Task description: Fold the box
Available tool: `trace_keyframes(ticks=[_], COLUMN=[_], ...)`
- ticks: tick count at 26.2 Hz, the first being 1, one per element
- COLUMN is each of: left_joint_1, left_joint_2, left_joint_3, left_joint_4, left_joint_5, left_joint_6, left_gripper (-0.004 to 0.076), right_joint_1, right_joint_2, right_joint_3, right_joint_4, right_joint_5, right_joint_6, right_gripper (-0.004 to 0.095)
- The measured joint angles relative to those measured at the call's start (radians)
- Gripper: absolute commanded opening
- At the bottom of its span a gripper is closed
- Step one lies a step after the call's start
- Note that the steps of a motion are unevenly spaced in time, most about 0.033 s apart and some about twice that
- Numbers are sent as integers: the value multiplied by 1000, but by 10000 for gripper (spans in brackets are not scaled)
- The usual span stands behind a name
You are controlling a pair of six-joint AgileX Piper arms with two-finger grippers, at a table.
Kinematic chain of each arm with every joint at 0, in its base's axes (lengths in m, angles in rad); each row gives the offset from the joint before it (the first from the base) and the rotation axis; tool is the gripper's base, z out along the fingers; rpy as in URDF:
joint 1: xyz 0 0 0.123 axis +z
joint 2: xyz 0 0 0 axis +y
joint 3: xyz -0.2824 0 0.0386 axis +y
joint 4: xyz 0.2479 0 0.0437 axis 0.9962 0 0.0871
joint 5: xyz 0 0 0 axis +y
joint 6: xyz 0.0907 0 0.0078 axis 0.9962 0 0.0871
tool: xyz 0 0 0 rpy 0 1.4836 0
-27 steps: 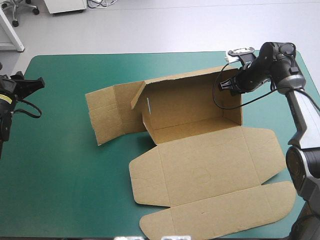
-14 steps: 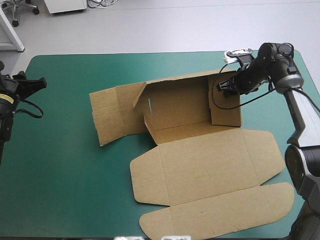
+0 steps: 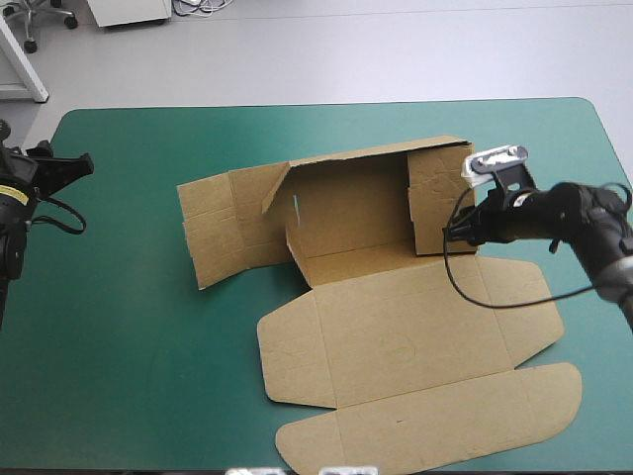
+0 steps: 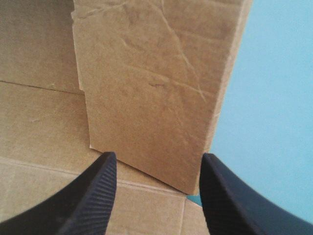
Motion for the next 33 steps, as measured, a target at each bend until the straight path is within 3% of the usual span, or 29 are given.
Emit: trace_keyframes(ticks=[2, 5, 8, 11, 13, 17, 26, 29, 33], left_joint_1=[0, 0, 0, 0, 0, 0, 0, 0, -19], left_joint_2=[0, 0, 0, 0, 0, 0, 12, 12, 12], left_joint_3=[0, 0, 0, 0, 0, 0, 0, 0, 0], left_joint_4=[2, 3, 3, 3, 3, 3, 3, 3, 4], left_joint_5=[0, 0, 0, 0, 0, 1, 1, 1, 1], left_joint_6=[1, 2, 14, 23, 25, 26, 28, 29, 29], left_gripper=[274, 274, 274, 274, 274, 263, 207, 206, 206], right_joint_1=[0, 0, 0, 0, 0, 0, 0, 0, 0], right_joint_2=[-70, -69, -11, 48, 59, 61, 67, 68, 95], right_joint_3=[175, 242, 264, 263, 263, 256, 170, 114, 0], right_joint_4=[109, 165, 234, 331, 354, 371, 343, 240, 18], right_joint_5=[-228, -334, -399, -444, -457, -469, -397, -339, -193], right_joint_6=[-99, -169, -241, -318, -332, -353, -323, -211, 26], right_gripper=[567, 675, 679, 509, 328, -13, -5, 0, 0])
